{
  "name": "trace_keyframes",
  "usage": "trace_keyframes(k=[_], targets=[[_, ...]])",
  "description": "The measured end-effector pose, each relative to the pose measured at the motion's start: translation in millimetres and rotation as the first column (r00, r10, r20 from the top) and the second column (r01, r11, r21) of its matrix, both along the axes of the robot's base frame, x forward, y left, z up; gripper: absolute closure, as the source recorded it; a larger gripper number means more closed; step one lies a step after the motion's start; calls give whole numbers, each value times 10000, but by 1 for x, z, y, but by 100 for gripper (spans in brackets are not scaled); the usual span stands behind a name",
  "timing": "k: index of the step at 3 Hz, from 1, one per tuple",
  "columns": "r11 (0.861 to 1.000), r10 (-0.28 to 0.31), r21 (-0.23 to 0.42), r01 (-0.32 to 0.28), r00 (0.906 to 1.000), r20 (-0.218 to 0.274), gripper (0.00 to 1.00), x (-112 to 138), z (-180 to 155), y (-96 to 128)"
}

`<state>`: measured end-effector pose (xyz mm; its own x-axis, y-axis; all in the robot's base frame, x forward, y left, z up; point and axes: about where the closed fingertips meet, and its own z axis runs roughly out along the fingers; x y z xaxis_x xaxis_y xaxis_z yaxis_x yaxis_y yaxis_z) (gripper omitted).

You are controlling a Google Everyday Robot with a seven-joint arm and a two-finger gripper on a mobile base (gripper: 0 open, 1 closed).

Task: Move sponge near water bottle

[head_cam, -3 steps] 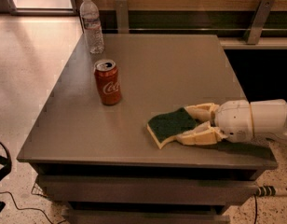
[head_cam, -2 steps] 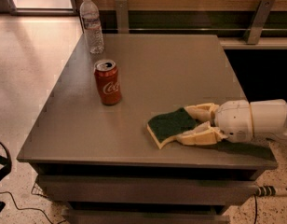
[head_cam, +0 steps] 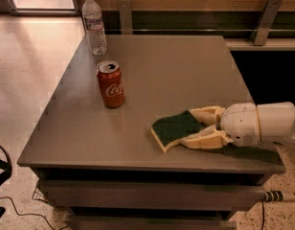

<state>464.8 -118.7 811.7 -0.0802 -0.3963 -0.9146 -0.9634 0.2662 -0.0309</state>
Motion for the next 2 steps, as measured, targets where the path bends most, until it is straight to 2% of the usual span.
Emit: trace_keyframes(k=[2], targets=[[10000, 2, -1, -2, 10000, 0, 100, 0, 0, 0]])
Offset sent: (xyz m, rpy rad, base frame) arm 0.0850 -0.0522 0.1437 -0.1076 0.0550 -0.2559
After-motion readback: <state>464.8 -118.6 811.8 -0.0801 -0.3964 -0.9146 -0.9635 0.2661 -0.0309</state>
